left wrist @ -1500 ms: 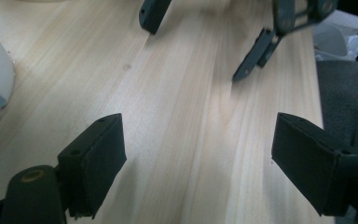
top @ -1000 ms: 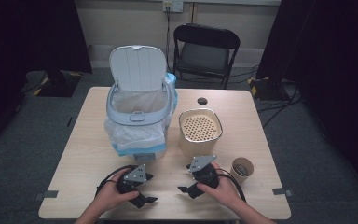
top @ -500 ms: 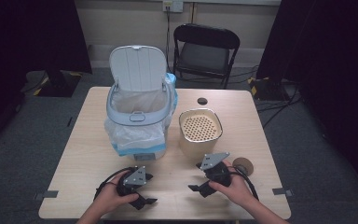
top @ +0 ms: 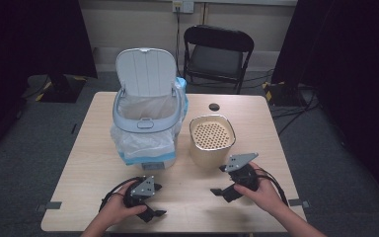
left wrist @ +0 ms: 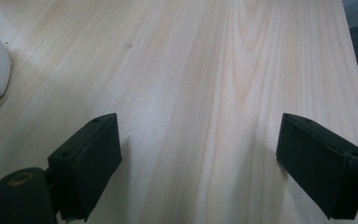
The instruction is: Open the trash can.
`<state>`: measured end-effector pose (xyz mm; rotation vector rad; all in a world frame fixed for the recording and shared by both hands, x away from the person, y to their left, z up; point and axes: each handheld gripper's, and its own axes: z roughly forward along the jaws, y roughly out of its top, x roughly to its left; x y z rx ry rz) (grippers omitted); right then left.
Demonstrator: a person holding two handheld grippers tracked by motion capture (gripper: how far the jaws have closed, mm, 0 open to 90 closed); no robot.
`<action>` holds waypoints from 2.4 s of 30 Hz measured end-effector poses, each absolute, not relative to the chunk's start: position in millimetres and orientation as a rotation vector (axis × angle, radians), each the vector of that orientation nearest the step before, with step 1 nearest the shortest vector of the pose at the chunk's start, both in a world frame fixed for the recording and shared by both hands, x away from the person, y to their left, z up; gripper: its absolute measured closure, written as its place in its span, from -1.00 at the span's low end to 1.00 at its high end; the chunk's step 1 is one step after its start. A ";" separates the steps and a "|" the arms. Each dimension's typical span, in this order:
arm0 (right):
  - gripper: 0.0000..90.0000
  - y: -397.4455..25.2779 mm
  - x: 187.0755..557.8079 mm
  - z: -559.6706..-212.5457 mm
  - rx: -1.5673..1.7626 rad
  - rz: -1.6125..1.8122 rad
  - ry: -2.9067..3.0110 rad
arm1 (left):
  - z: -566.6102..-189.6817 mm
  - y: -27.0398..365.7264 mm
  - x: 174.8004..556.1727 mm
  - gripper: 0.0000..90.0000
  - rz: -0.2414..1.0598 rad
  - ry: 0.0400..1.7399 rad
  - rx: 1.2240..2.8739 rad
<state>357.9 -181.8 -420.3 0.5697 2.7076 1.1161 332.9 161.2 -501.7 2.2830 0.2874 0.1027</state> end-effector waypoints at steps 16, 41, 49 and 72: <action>-0.67 -217.6 364.1 -399.1 0.612 1.099 2.644 | -501.4 161.1 332.7 -0.72 0.103 0.285 2.289; -0.68 -268.8 372.8 -399.5 0.689 1.089 2.583 | -501.3 160.9 332.5 -0.74 0.100 0.283 2.293; -0.68 -279.3 372.1 -402.2 0.714 1.114 2.574 | -501.3 160.8 332.4 -0.75 0.098 0.281 2.295; -0.68 -303.9 362.7 -431.3 0.803 1.200 2.562 | -501.3 160.7 332.4 -0.75 0.097 0.280 2.295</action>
